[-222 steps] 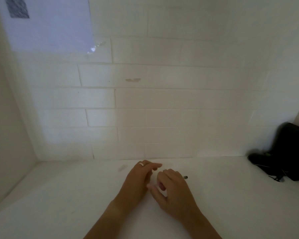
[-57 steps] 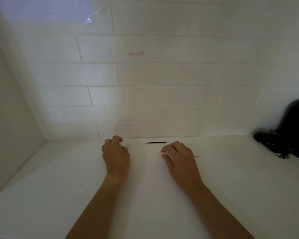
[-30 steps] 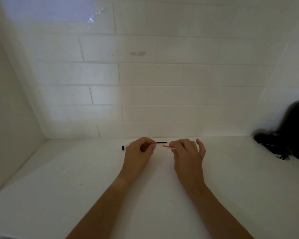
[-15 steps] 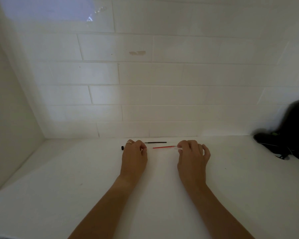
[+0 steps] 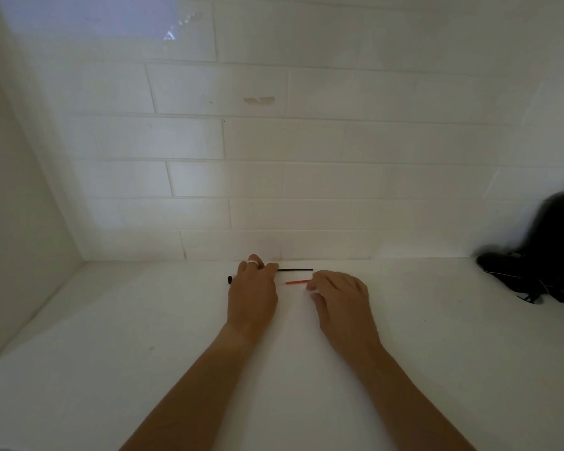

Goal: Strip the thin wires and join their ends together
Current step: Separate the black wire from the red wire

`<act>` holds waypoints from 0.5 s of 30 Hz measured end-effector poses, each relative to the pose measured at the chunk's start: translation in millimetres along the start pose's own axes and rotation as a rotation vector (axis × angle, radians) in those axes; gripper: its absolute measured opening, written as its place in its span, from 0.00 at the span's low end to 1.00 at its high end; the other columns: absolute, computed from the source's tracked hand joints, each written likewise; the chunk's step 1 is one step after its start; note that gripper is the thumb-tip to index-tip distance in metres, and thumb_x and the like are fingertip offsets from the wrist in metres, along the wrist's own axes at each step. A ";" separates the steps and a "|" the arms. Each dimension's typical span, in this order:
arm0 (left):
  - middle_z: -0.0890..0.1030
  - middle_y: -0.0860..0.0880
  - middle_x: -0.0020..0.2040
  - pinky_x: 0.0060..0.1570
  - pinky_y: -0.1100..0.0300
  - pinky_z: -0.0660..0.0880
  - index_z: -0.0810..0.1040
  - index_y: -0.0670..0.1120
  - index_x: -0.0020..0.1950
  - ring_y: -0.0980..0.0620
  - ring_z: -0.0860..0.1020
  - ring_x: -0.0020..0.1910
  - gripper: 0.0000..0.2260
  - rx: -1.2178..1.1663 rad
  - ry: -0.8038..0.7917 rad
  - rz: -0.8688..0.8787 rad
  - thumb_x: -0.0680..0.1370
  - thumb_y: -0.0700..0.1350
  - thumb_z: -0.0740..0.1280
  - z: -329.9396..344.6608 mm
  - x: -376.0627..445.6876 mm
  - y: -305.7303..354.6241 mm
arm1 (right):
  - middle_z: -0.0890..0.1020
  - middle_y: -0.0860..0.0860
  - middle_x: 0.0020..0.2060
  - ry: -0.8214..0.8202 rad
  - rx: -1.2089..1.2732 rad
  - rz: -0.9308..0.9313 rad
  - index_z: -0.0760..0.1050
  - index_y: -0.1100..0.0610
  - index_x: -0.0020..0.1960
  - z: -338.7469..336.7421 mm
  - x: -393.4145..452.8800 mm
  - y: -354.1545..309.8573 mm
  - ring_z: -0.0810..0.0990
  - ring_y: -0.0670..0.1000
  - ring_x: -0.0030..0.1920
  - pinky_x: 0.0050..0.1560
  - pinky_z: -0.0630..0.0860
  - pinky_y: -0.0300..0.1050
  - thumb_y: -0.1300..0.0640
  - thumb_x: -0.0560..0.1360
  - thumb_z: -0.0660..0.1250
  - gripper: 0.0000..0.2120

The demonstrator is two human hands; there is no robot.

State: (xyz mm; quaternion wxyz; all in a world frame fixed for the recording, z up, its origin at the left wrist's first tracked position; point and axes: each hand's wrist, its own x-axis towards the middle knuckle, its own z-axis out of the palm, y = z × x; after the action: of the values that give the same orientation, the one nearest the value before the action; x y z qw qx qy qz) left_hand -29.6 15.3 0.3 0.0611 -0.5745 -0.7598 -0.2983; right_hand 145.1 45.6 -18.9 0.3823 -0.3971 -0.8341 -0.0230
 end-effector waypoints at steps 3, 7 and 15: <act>0.76 0.47 0.54 0.42 0.56 0.74 0.82 0.47 0.58 0.47 0.76 0.55 0.13 -0.033 0.005 -0.020 0.80 0.38 0.60 -0.6 0.4 -1.1 | 0.81 0.43 0.58 -0.153 0.019 -0.040 0.75 0.51 0.58 3.9 -0.1 -1.9 0.77 0.45 0.62 0.71 0.61 0.47 0.59 0.81 0.59 0.10; 0.75 0.48 0.53 0.40 0.58 0.70 0.81 0.46 0.54 0.48 0.76 0.53 0.09 -0.093 0.012 -0.043 0.82 0.41 0.61 -0.8 0.9 -1.9 | 0.79 0.41 0.50 -0.276 -0.008 0.019 0.71 0.49 0.61 7.7 -0.6 1.1 0.78 0.44 0.57 0.72 0.53 0.45 0.58 0.83 0.55 0.10; 0.78 0.49 0.47 0.43 0.62 0.69 0.82 0.45 0.46 0.52 0.76 0.44 0.05 -0.223 0.010 -0.089 0.78 0.40 0.67 -0.1 5.3 -5.8 | 0.78 0.42 0.48 -0.253 -0.041 0.001 0.72 0.50 0.60 6.9 -1.7 -0.4 0.79 0.45 0.54 0.72 0.52 0.45 0.56 0.83 0.54 0.10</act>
State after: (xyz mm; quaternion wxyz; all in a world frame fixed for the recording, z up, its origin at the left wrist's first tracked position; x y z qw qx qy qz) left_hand -36.6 18.8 0.5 -0.0127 -0.5421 -0.7462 -0.3862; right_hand 141.3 46.6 -24.8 0.2658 -0.4048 -0.8749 0.0104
